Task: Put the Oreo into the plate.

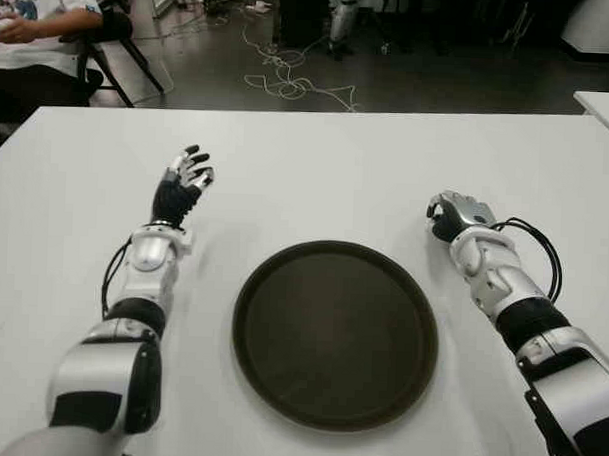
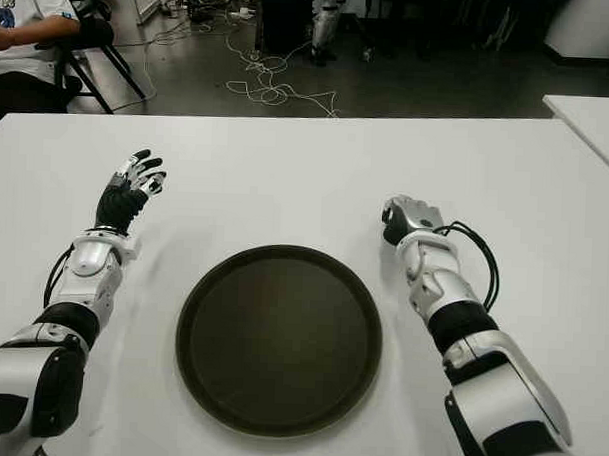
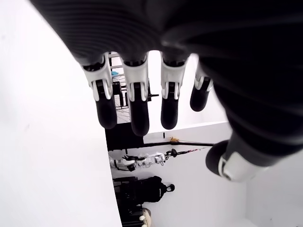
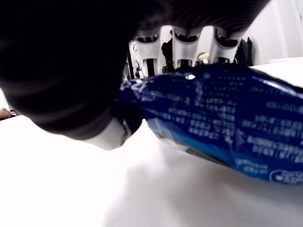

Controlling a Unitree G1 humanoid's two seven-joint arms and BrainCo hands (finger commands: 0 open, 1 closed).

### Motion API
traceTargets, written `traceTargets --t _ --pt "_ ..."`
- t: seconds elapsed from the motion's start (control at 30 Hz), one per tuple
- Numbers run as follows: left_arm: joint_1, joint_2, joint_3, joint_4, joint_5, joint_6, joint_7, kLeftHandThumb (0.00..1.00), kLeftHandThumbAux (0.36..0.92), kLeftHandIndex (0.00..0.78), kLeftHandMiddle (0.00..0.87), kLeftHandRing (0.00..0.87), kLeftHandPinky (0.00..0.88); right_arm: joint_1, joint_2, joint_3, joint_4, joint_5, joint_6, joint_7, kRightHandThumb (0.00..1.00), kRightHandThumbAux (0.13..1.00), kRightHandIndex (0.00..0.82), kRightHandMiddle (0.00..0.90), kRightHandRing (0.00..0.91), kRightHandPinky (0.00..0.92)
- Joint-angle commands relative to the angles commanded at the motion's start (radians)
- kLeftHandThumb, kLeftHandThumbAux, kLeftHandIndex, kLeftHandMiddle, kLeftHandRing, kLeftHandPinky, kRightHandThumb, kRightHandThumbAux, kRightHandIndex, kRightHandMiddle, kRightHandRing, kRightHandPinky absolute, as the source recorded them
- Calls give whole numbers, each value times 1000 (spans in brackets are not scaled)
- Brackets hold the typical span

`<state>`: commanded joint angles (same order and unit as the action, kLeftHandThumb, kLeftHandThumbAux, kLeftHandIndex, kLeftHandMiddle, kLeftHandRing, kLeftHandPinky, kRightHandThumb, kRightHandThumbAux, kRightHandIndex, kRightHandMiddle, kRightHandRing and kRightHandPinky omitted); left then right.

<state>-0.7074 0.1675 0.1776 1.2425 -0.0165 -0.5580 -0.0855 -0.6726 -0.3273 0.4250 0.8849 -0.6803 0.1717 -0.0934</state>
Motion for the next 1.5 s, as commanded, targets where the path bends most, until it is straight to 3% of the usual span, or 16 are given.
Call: traceTargets --t 0.67,1.0,1.4,1.43,1.47,1.5 --pt "-3 -2 -10 5 15 -1 23 292 622 82 163 157 164 2 -1 -38 20 13 -61 -135 704 734 410 242 256 348" --pt "-2 -2 -10 5 17 -6 29 294 622 86 175 166 165 -1 4 -49 53 25 -114 -203 695 741 401 250 277 295" --pt "-2 -1 -12 5 20 -3 27 295 611 87 166 159 157 -21 1 -43 122 34 -168 -223 676 746 395 119 151 187" --pt "-2 -2 -12 5 20 -3 27 295 611 87 166 159 158 -24 2 -42 129 33 -166 -222 567 771 325 108 140 177" --pt "-1 -2 -12 5 20 -3 27 295 610 88 167 159 159 -26 3 -41 134 32 -162 -218 363 819 221 91 122 161" --pt "-1 -2 -11 5 19 -2 26 294 609 89 168 160 159 -28 4 -40 138 32 -159 -216 232 836 148 70 102 142"
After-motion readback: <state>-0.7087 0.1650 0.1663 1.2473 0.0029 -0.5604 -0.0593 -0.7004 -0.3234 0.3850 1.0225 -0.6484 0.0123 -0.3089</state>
